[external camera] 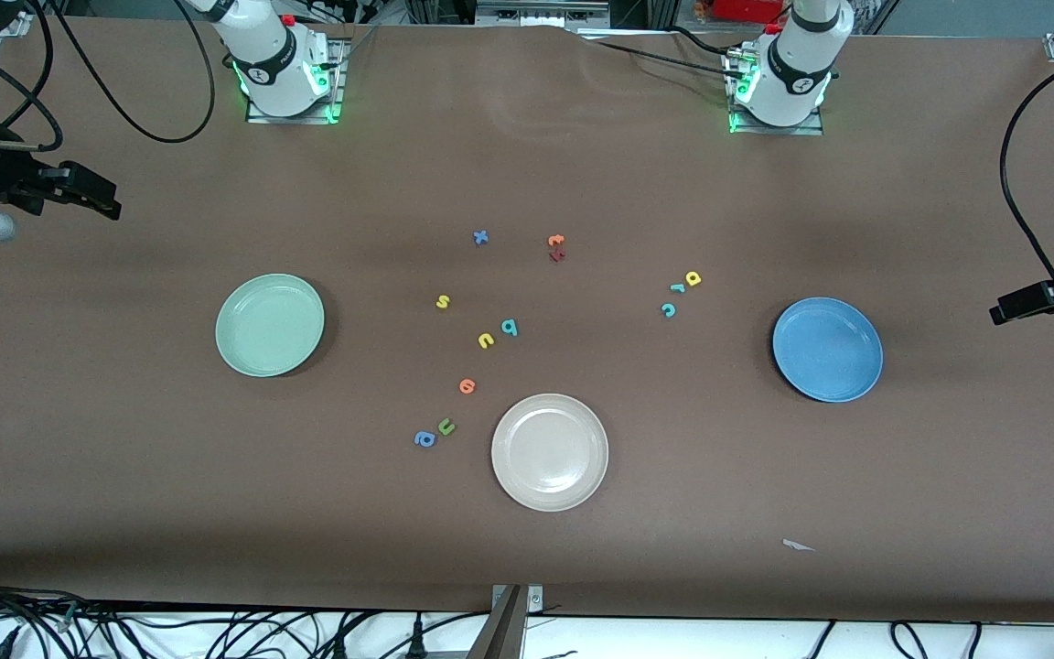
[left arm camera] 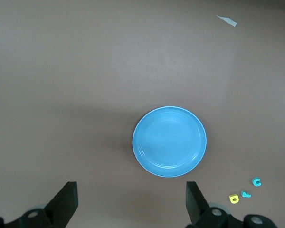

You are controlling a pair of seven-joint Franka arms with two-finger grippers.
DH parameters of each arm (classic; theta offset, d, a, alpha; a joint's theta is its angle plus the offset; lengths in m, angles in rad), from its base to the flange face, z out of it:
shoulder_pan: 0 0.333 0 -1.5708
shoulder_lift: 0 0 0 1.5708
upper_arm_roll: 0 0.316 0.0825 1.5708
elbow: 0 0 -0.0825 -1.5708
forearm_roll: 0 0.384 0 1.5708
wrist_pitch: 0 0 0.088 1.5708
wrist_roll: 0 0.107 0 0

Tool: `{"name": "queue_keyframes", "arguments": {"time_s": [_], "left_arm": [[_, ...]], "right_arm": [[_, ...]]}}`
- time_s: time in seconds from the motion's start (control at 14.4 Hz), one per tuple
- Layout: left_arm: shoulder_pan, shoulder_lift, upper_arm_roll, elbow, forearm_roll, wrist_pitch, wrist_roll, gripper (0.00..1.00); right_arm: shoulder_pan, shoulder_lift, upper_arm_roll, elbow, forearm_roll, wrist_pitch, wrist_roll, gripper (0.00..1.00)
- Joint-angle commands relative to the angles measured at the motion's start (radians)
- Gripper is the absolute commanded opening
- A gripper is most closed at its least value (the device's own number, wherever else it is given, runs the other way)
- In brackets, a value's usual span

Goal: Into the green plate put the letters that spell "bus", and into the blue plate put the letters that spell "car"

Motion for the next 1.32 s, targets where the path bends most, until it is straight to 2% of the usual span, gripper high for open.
{"name": "queue_keyframes", "arguments": {"time_s": [0.0, 0.56, 0.98, 1.25], "left_arm": [[0.001, -0.023, -0.003, 0.002, 0.004, -0.042, 0.022, 1.0], [0.001, -0.032, -0.004, 0.002, -0.028, -0.056, 0.06, 1.0], [0.002, -0.04, -0.061, 0.002, -0.031, -0.084, 0.06, 1.0], [0.002, -0.041, -0.069, 0.004, -0.031, -0.097, 0.061, 1.0]], "right_arm": [[-0.01, 0.007, 0.006, 0.02, -0.013, -0.013, -0.001, 1.0], [-0.01, 0.007, 0.006, 0.02, -0.013, -0.017, -0.012, 1.0], [-0.01, 0.007, 0.004, 0.02, -0.011, -0.017, -0.013, 1.0], [-0.011, 0.007, 0.004, 0.02, -0.011, -0.018, -0.013, 1.0]]}}
